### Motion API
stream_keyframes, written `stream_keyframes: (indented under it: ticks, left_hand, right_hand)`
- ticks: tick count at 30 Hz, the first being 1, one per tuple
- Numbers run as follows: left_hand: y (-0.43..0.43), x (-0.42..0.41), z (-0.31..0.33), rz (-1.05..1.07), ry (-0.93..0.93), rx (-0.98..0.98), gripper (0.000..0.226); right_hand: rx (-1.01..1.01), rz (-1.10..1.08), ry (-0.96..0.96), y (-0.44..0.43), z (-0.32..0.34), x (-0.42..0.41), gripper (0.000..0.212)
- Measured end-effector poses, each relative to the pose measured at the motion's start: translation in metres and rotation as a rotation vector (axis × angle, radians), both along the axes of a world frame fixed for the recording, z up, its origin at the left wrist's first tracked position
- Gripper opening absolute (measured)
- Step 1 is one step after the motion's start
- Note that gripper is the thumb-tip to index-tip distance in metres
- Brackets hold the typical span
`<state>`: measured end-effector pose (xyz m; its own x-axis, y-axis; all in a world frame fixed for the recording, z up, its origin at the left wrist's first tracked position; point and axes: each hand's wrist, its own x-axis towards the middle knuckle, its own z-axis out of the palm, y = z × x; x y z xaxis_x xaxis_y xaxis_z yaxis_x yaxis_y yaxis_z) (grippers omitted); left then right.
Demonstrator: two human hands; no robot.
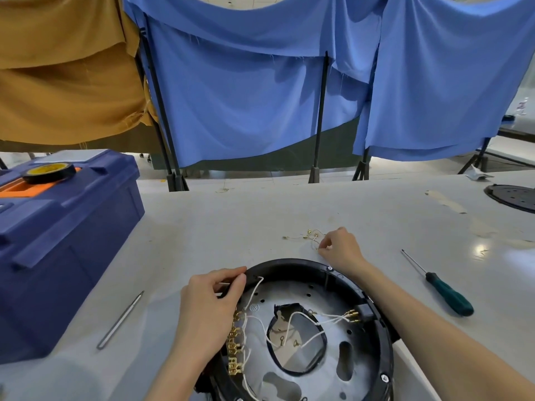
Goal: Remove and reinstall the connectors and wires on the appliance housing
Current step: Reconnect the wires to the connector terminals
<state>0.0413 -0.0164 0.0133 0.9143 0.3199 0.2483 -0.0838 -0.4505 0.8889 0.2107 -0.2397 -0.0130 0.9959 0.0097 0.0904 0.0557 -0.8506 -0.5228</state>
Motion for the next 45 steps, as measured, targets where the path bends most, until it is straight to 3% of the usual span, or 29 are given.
stream_keyframes:
  ticks: [4,14,19,24,34,39,45]
  left_hand:
    - [-0.001,-0.002,-0.001,-0.002,0.003,0.006,0.015]
    - [0.000,0.000,0.002,-0.008,-0.013,0.019,0.015]
    - [-0.001,-0.001,0.001,-0.004,-0.006,0.014,0.016]
    - [-0.002,-0.002,0.003,-0.003,0.003,0.011,0.016]
    - [-0.003,-0.005,0.006,-0.004,0.012,-0.002,0.017]
    - [-0.003,-0.005,0.009,0.003,0.021,-0.005,0.014]
    - [-0.007,-0.011,0.030,0.017,-0.103,-0.035,0.017]
  right_hand:
    - [0.040,0.023,-0.006,0.002,0.001,0.001,0.009]
    - [-0.023,0.060,0.053,0.002,0.006,-0.001,0.016]
    - [0.298,0.075,0.102,-0.020,0.030,-0.019,0.015]
    - [0.427,0.110,0.192,-0.035,0.057,-0.030,0.014]
    - [0.897,0.132,0.427,-0.038,0.052,-0.033,0.011]
    - [0.945,0.176,0.412,-0.040,0.050,-0.037,0.010]
    - [0.930,0.413,0.401,-0.027,0.073,-0.063,0.013]
